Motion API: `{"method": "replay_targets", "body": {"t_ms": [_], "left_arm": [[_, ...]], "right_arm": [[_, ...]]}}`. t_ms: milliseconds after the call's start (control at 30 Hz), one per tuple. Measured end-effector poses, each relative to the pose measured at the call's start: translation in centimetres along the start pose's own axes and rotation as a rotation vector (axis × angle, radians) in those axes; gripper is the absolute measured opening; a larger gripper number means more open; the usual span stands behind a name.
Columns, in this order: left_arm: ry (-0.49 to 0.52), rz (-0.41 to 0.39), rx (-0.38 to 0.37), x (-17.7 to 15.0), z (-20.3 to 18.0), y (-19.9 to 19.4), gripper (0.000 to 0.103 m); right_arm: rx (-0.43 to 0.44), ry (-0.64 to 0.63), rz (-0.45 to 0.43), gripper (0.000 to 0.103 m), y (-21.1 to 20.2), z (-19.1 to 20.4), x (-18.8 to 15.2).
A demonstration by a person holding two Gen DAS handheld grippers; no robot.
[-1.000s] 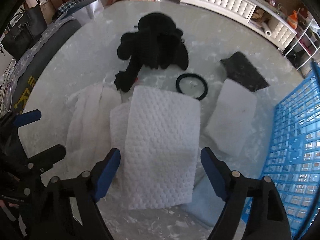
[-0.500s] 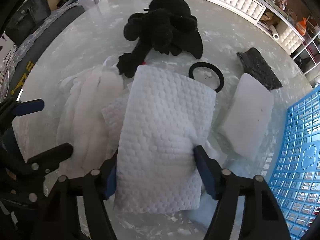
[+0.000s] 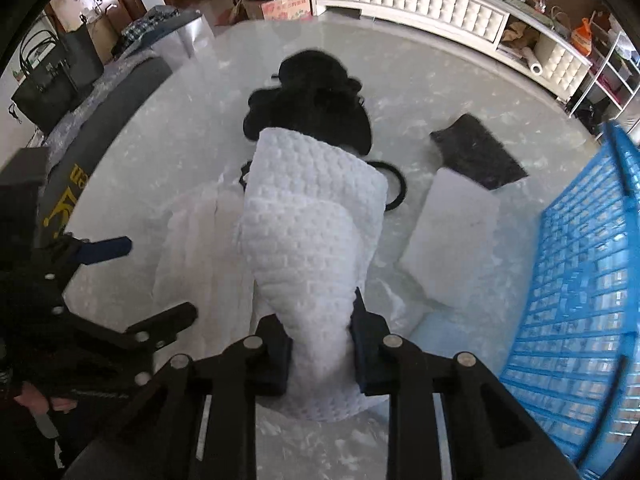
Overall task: Organize soft objects
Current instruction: 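Carry the waffle towel with the right gripper while the left gripper grasps the fluffy towel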
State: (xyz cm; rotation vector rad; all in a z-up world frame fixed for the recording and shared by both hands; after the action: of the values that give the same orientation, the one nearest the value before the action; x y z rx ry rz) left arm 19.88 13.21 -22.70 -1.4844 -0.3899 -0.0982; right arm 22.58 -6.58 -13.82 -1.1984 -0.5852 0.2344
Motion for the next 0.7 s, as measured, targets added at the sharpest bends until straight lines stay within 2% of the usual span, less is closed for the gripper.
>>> {"method": "replay_targets", "body": {"t_ms": [167,333,500,700], "left_arm": [[-0.007,0.018,-0.022,0.7,-0.7,0.7,0.103],[0.006,0.048,0.015,1.3,-2.0,2.2,0.103],[-0.008,0.035,0.051,2.0,-2.6,2.7,0.103],[0.013,0.047,0.099,2.4,-3.9,3.2,0.103]], "right_arm": [[-0.02,0.009,-0.051,0.022,-2.1,0.4,-0.5],[-0.022,0.02,-0.064,0.023,-3.9,0.6,-0.7],[-0.038,0.04,-0.075,0.023,-4.9,0.4,-0.1],[-0.072,0.065,-0.126,0.023,-8.4,-1.8,0.6]]}}
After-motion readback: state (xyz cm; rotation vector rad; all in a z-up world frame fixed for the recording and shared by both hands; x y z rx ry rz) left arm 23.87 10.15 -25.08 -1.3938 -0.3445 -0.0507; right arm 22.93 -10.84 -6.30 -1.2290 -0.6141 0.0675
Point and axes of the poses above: each gripper's, at about its wrist camera, not at the fingertips, and y roughly the way its jaws point, z to its left, x to its top, the point moved 5 cm from there along y, roughly the way its jaws point, and after that the axes turned 10 degrees about x, right-handed, at the moved point
